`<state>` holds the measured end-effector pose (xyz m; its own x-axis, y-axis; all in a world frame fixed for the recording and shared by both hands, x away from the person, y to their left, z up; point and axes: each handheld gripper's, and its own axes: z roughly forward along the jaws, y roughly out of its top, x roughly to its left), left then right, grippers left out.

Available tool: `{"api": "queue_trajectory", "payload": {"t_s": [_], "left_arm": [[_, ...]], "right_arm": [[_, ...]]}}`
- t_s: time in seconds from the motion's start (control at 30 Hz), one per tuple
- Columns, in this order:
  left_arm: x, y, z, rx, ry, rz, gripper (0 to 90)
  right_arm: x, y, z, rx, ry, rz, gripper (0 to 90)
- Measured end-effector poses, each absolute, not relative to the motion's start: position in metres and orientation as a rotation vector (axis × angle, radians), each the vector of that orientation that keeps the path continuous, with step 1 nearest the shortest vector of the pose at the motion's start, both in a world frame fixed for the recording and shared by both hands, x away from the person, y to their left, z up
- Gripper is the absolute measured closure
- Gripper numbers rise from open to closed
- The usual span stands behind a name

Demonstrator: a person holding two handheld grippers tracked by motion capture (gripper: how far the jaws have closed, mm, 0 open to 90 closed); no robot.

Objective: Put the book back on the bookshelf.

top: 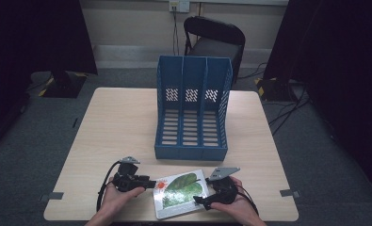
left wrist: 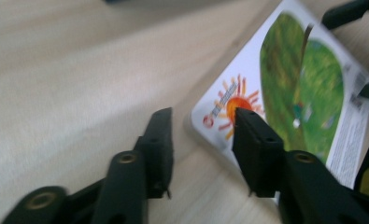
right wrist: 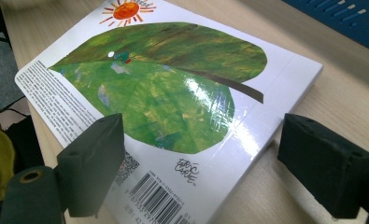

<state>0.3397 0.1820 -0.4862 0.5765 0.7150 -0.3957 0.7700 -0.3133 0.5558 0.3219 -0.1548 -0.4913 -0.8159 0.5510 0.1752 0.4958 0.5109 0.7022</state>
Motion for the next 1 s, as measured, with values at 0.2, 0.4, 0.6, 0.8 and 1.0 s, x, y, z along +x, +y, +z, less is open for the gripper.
{"api": "queue_trajectory", "payload": {"t_s": [0.2, 0.4, 0.6, 0.8, 1.0], "left_arm": [[0.34, 0.176, -0.488, 2.069, 1.177, -0.125, 66.4], [0.347, 0.174, -0.49, 2.038, 1.173, -0.112, 67.3], [0.36, 0.161, -0.49, 2.037, 1.116, -0.097, 76.2], [0.358, 0.162, -0.49, 2.068, 1.099, -0.098, 66.5], [0.348, 0.17, -0.487, 2.118, 1.07, -0.077, 53.8]], "right_arm": [[0.322, -0.153, -0.493, 0.925, 2.668, 1.178, 12.1], [0.322, -0.152, -0.493, 0.935, 2.67, 1.189, 9.3], [0.324, -0.148, -0.491, 0.928, 2.643, 1.212, 8.1], [0.323, -0.152, -0.492, 0.918, 2.667, 1.203, 10.6], [0.319, -0.155, -0.485, 0.867, 2.646, 1.277, 13.2]]}}
